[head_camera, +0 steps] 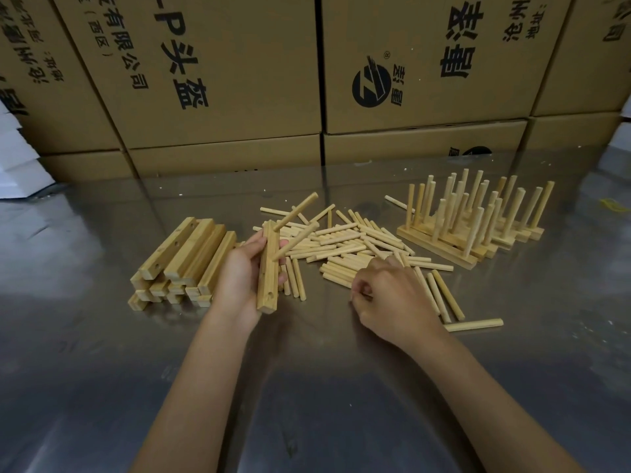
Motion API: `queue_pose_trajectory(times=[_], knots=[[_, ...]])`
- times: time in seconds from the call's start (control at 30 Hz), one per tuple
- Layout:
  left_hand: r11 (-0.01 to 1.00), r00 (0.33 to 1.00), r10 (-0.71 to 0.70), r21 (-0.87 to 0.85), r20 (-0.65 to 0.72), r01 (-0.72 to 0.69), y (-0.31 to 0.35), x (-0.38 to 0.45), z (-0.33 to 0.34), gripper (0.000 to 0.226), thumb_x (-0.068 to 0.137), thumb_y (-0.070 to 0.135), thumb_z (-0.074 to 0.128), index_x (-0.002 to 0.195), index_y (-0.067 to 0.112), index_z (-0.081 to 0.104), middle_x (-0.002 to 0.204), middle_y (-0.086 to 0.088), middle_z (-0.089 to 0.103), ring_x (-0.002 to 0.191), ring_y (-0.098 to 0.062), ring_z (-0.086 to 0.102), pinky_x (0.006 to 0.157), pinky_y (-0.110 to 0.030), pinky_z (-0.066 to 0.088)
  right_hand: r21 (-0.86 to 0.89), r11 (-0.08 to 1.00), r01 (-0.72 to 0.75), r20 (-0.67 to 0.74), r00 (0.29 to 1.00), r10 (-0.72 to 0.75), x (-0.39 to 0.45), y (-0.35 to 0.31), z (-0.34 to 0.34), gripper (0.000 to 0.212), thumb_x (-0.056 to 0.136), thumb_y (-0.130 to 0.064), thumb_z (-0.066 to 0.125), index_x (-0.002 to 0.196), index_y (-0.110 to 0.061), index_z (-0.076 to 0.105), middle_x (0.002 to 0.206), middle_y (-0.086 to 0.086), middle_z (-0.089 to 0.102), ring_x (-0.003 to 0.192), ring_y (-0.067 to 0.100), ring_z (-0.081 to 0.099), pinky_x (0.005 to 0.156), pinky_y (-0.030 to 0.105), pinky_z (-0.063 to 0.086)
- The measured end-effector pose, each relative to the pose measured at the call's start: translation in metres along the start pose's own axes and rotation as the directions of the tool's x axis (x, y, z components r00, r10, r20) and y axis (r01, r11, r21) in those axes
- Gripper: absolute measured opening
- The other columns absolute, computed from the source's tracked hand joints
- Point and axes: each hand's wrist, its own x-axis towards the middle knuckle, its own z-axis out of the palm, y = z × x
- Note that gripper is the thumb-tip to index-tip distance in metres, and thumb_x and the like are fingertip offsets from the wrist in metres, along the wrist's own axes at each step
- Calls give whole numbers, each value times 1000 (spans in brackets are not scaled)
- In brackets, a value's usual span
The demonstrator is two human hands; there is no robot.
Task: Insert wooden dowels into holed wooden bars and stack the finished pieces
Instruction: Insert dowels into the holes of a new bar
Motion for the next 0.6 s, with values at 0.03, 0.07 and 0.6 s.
queue_pose_trajectory(times=[0.03, 0.07, 0.6], knots=[[1000, 1000, -6, -2, 3, 6, 0, 1, 0, 38, 104, 15, 38, 139, 9, 54, 69, 1, 69, 56, -11, 58, 41, -23, 46, 23, 1000, 1, -1, 1000, -1, 0, -1, 1, 5, 90, -24, 61, 87, -27, 64, 87, -12, 55, 96, 11, 44, 82, 28, 35], [1000, 1000, -10, -8, 4, 10, -1, 1, 0, 39, 104, 15, 38, 139, 9, 54, 69, 1, 69, 55, -11, 58, 41, -23, 46, 47, 999, 1, -16, 1000, 0, -1, -3, 2, 2, 89, -26, 62, 88, -27, 61, 87, -13, 54, 96, 11, 45, 83, 29, 36], [999, 999, -53, -3, -13, 53, -1, -2, 2, 23, 104, 26, 45, 117, 10, 55, 74, -3, 55, 56, -15, 46, 42, -22, 42, 611, 779, 142, 42, 977, -211, -13, -37, -1, 28, 94, -9, 52, 106, -30, 66, 87, -14, 62, 81, 6, 56, 66, 20, 41]])
